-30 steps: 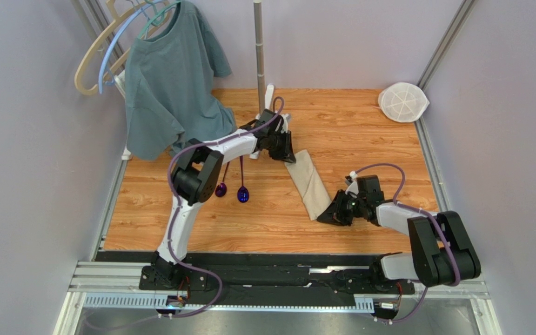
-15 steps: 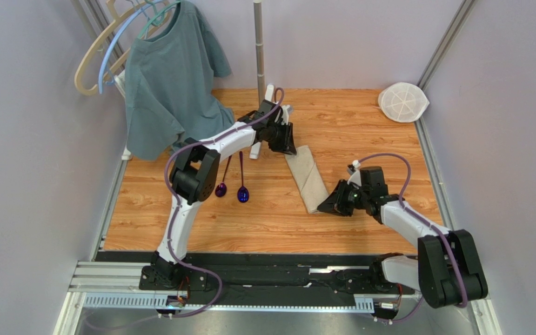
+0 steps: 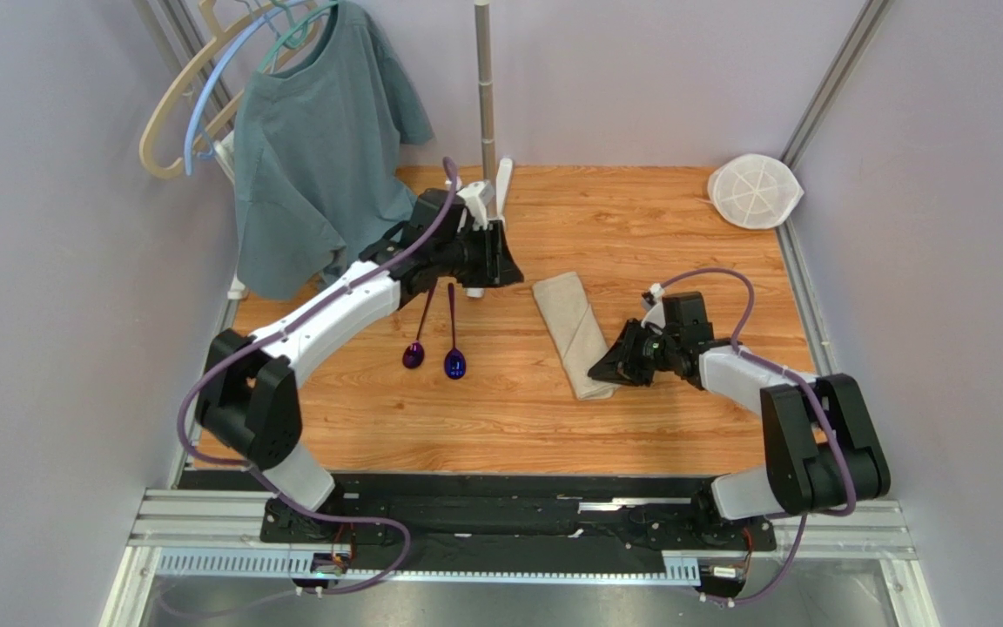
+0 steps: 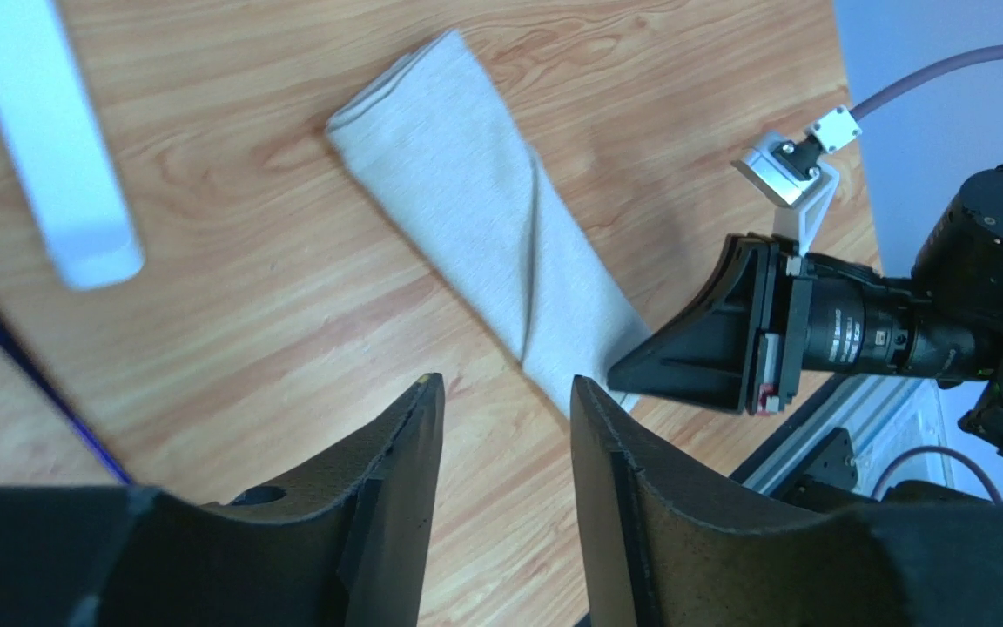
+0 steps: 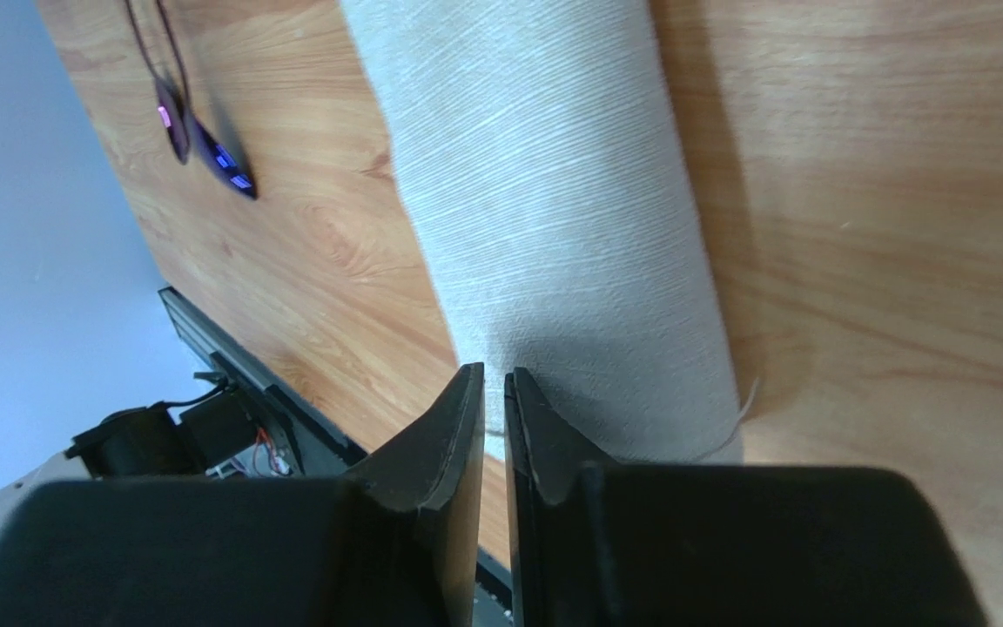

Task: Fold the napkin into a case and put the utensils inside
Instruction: Rotate the smaller rectangle-folded napkin at the center of the board, then pick up the spoon from the corner of the board.

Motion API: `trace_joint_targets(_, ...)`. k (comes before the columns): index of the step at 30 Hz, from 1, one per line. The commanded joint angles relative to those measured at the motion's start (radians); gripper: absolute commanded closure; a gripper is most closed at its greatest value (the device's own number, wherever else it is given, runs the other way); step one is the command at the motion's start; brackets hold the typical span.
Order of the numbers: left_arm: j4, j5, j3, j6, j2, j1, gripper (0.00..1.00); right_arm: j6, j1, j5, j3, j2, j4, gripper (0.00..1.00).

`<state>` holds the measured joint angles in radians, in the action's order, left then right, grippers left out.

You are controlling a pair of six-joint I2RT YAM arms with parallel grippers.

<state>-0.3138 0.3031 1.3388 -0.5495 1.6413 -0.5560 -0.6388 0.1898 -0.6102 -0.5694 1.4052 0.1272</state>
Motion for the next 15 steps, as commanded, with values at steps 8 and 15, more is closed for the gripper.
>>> trace_joint_targets(8, -0.076, -0.099, -0.195, -0.012, -0.037, 0.137, 0.46, -0.013, 0.005, 0.101, 0.164, -0.104, 0.026, 0.84)
trace_joint_targets(15, -0.284, -0.268, -0.041, 0.025, 0.198, 0.122, 0.44, 0.068, 0.005, 0.109, 0.034, -0.406, 0.309, 0.58)
